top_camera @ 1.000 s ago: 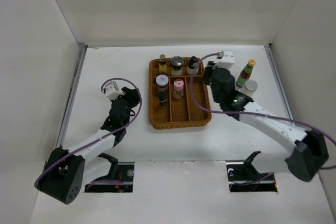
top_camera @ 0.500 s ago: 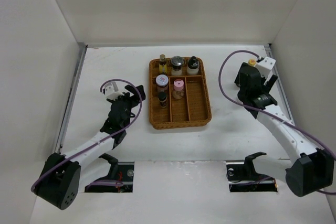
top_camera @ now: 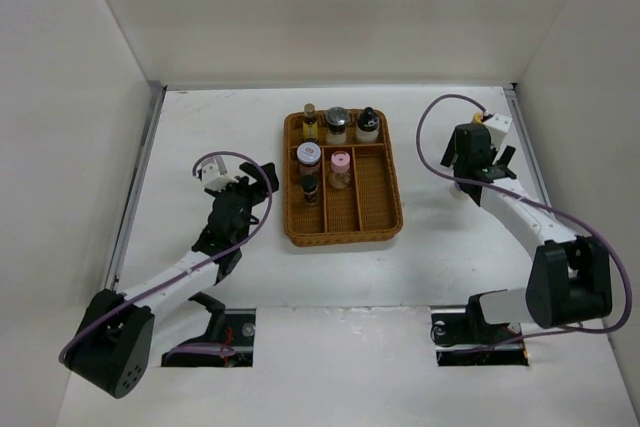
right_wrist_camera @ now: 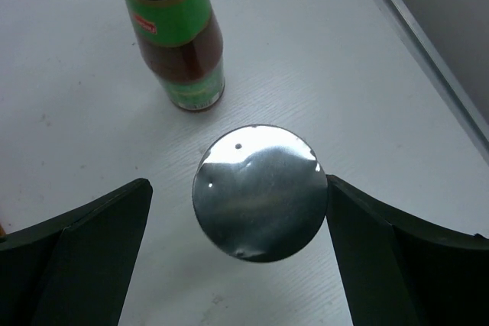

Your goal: Organize the condiment bottles

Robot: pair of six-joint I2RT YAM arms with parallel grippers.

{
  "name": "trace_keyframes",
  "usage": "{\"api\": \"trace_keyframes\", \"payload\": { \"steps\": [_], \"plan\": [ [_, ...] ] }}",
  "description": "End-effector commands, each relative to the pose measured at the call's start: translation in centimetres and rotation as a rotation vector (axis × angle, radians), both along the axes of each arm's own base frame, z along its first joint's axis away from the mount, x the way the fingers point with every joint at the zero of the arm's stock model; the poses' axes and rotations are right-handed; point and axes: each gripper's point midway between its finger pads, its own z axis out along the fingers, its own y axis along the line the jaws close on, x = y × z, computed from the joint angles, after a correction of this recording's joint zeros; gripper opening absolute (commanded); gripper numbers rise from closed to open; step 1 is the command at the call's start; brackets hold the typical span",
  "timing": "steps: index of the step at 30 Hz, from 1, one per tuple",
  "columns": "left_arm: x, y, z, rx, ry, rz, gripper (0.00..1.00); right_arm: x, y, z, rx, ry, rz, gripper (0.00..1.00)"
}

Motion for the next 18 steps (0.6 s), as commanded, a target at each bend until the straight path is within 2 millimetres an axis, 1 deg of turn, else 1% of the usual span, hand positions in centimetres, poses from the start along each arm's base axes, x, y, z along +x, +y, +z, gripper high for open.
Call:
{"api": "trace_keyframes", "payload": {
  "steps": [1,5,7,9,11,12,13,14,16,18],
  "plan": [
    [0.1,-0.3,0.7,-0.021,-0.038,-0.004,0.83,2.0,-0.3,1.7,0.037,-0.104,-0.015,0.98],
    [0.1,-0.5,0.7,-0.02,-0.037,-0.01,0.83,2.3,-0.5,0.8,0.041,-0.091,-0.024,0.95],
    [0.1,-0.5,0.6,-0.02,-0.035,-0.01,0.83,2.3,-0.2,0.2,0.049,-0.081,-0.016,0.89],
    [0.2,-0.4,0.6,-0.02,-0.035,-0.007,0.83,2.3,-0.2,-0.2,0.053,-0.081,-0.019,0.77],
    [0.2,-0.3,0.6,-0.021,-0.035,-0.006,0.83,2.1,-0.4,-0.2,0.048,-0.089,-0.03,0.65],
    [0.1,-0.2,0.6,-0.022,-0.037,-0.004,0.83,2.0,-0.5,0.2,0.041,-0.104,-0.037,0.57],
    [0.1,-0.2,0.7,-0.023,-0.039,-0.001,0.83,1.9,-0.5,0.8,0.03,-0.125,-0.043,0.52],
    [0.2,0.0,0.8,-0.024,-0.041,0.004,0.83,1.8,-0.1,1.7,0.019,-0.145,-0.038,0.49],
    [0.1,0.1,0.7,-0.024,-0.041,0.005,0.84,1.6,1.3,4.2,0.007,-0.203,-0.003,0.47],
    [0.1,0.3,0.9,-0.025,-0.048,0.011,0.85,1.0,3.2,7.7,-0.002,-0.281,0.043,0.47]
  ]
}}
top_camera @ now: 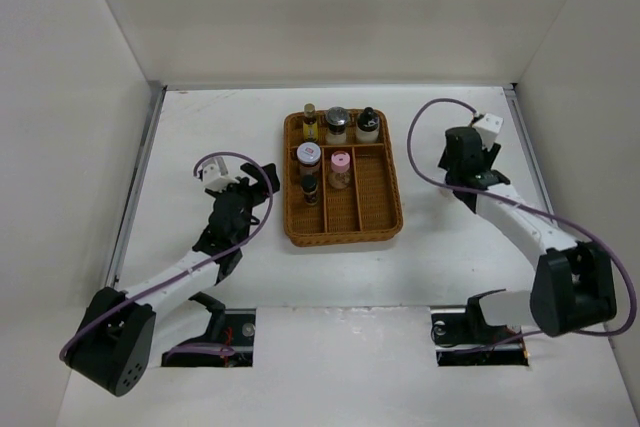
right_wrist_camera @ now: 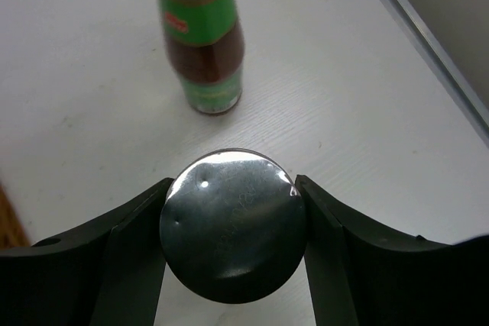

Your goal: Organize the condiment bottles

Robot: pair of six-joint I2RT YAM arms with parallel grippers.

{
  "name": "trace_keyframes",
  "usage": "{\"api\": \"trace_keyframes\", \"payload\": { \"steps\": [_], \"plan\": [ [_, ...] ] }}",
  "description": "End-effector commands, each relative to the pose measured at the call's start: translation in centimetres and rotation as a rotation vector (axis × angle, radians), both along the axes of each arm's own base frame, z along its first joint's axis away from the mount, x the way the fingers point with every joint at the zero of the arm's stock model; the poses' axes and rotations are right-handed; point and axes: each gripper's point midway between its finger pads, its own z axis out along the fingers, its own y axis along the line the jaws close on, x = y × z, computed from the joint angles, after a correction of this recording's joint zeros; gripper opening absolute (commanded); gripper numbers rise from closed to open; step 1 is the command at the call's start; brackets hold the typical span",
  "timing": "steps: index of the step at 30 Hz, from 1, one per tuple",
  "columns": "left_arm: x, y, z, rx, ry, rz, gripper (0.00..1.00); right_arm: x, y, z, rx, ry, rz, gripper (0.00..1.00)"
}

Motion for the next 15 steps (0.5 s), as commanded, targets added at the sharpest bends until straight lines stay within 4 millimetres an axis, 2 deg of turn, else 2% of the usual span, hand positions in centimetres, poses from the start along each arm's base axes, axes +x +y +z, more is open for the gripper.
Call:
{"api": "trace_keyframes", "payload": {
  "steps": [1,4,6,8,10,15],
  "plan": [
    [-0.1,0.6,1.3,-0.028,-0.056,0.017,0.87,0.1,3.1,9.3,-0.006,-0.265,0.055,0.47],
    [-0.1,1.2,1.5,-0.03,-0.062,0.034,0.92,-1.3,8.0,13.5,0.004,-0.354,0.201,0.47],
    [-0.1,1.5,1.4,-0.027,-0.058,0.041,0.99,-2.4,11.6,15.3,0.032,-0.394,0.305,0.47],
    [0.1,1.7,1.1,-0.022,-0.05,0.049,1.0,-3.4,15.4,16.6,0.072,-0.424,0.407,0.47],
    [0.2,1.8,0.7,-0.017,-0.039,0.055,1.0,-4.2,19.1,16.7,0.087,-0.421,0.506,0.47],
    [0.5,2.1,0.4,-0.012,-0.029,0.067,1.0,-6.1,27.5,14.6,0.118,-0.37,0.717,0.47]
  ]
}}
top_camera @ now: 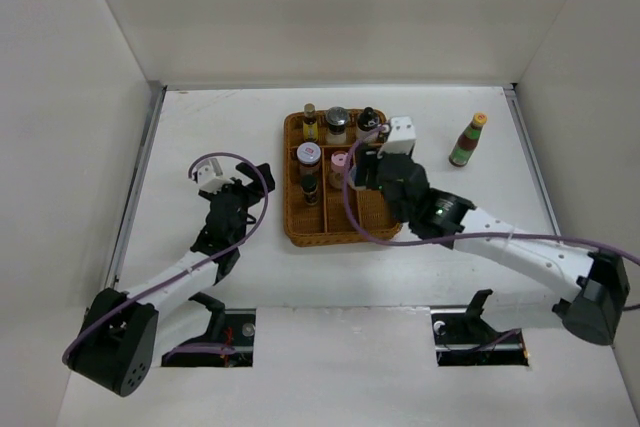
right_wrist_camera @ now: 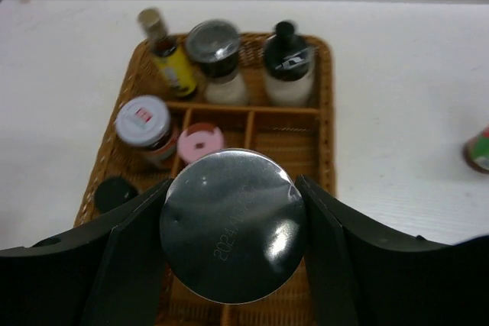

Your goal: Organize the condiment bottles

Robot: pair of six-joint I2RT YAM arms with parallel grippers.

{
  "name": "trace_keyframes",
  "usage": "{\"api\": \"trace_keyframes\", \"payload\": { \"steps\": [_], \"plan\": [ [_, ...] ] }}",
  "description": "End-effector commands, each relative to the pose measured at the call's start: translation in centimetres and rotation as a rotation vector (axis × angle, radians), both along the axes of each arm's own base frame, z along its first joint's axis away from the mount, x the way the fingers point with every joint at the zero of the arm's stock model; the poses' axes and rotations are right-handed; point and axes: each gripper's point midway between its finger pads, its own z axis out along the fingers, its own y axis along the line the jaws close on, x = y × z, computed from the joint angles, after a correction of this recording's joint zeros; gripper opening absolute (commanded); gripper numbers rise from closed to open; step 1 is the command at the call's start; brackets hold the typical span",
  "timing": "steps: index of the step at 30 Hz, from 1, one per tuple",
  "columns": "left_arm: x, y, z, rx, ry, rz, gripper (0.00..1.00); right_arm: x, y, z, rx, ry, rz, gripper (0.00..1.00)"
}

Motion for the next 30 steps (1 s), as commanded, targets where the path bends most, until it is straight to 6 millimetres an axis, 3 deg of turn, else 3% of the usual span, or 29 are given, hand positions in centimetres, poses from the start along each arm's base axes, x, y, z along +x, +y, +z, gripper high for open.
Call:
{"api": "trace_keyframes", "payload": {
  "steps": [1,4,8,17,20,26,30],
  "plan": [
    [0.4,0.3,1.1,-0.018,-0.044,0.017,1.0,-0.4,4.7,1.7,0.055,-0.055,0.093,0.47],
    [0.4,0.6,1.1,-0.017,-0.042,0.025,1.0,-0.7,7.7,0.0,0.044,-0.047,0.152,0.47],
    [0.4,0.7,1.0,-0.013,-0.038,0.03,1.0,0.0,9.4,-2.0,0.003,-0.031,0.179,0.48],
    [0.5,0.6,0.8,-0.012,-0.034,0.023,1.0,0.5,10.1,-6.9,-0.051,0.043,0.186,0.54],
    [0.5,0.6,0.9,-0.013,-0.037,0.025,1.0,0.7,9.7,-8.0,-0.055,0.064,0.176,0.63],
    [0.4,0.6,1.0,-0.014,-0.038,0.022,1.0,1.2,8.5,-8.3,-0.057,0.088,0.169,0.75],
    [0.4,0.7,0.9,-0.015,-0.037,0.025,1.0,1.1,7.6,-5.9,-0.029,0.058,0.167,0.91]
  ]
}}
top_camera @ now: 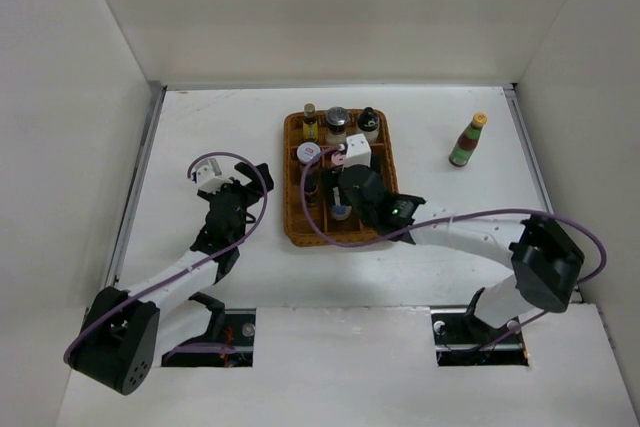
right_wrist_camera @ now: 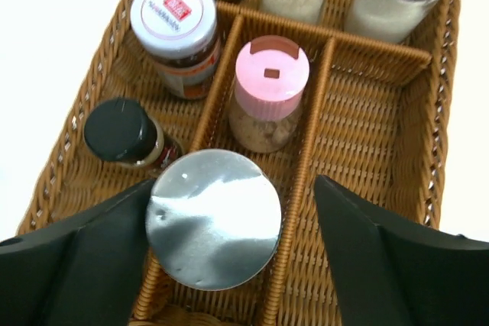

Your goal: Organize the condiment bottles

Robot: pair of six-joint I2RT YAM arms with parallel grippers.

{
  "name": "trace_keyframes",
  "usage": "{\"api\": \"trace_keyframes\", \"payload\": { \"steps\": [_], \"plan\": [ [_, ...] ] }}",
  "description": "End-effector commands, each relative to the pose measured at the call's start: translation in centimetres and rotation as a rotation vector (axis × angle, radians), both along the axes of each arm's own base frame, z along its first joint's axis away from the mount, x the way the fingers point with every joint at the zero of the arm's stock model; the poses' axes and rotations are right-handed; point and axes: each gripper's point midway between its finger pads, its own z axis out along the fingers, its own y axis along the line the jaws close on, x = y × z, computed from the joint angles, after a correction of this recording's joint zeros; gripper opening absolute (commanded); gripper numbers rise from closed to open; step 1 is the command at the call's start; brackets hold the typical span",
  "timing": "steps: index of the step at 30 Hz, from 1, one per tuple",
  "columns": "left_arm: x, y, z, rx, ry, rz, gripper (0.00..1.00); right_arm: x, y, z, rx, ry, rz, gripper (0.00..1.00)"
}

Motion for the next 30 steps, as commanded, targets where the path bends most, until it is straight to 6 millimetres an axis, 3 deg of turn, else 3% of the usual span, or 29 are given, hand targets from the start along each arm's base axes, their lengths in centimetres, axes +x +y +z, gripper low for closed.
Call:
{"api": "trace_keyframes", "payload": {
  "steps": [1,4,7,9,11,12,14,15,16,17,18,19,25,30],
  "plan": [
    [0.2,0.0,1.3,-0.02,-0.049,0.003,1.0,0.5,-0.1,6.3,0.144,-0.098,0.0,0.95],
    [0.2,-0.1,1.4,-0.02,-0.049,-0.001,1.0,1.2,-3.0,10.3,0.203,-0.158,-0.049,1.0],
    [0.1,-0.1,1.6,-0.023,-0.056,0.001,1.0,3.5,-8.8,12.7,0.232,-0.209,-0.182,0.95],
    [0.1,0.0,1.7,-0.024,-0.058,0.001,1.0,5.6,-13.7,13.5,0.213,-0.234,-0.321,0.81],
    [0.0,-0.1,1.8,-0.026,-0.062,-0.002,1.0,7.2,-19.0,14.1,0.181,-0.254,-0.479,0.49],
    [-0.1,-0.1,1.9,-0.026,-0.066,-0.002,1.0,7.8,-21.8,14.3,0.163,-0.265,-0.567,0.38],
    [-0.1,-0.1,2.0,-0.027,-0.067,-0.002,1.0,8.6,-26.1,14.3,0.115,-0.268,-0.697,0.37],
    [-0.1,-0.1,2.0,-0.027,-0.069,-0.002,1.0,9.1,-27.7,14.1,0.082,-0.258,-0.737,0.42],
    [-0.1,-0.1,1.9,-0.026,-0.066,-0.004,1.0,9.5,-29.1,13.8,0.054,-0.247,-0.773,0.55],
    [-0.1,-0.2,1.9,-0.025,-0.063,-0.005,1.0,9.9,-30.1,13.4,0.038,-0.24,-0.797,0.73],
    [0.0,-0.3,1.8,-0.024,-0.06,-0.01,1.0,10.4,-31.1,12.9,0.022,-0.222,-0.819,0.85],
    [0.0,-0.5,1.8,-0.024,-0.06,-0.016,1.0,10.7,-31.9,12.3,0.005,-0.203,-0.835,0.89],
    [-0.1,-0.6,2.0,-0.027,-0.066,-0.024,1.0,13.2,-33.7,8.8,0.013,-0.108,-0.819,0.93],
    [0.0,-0.9,1.8,-0.025,-0.06,-0.033,1.0,15.3,-33.6,8.6,0.048,-0.118,-0.788,0.89]
  ]
}}
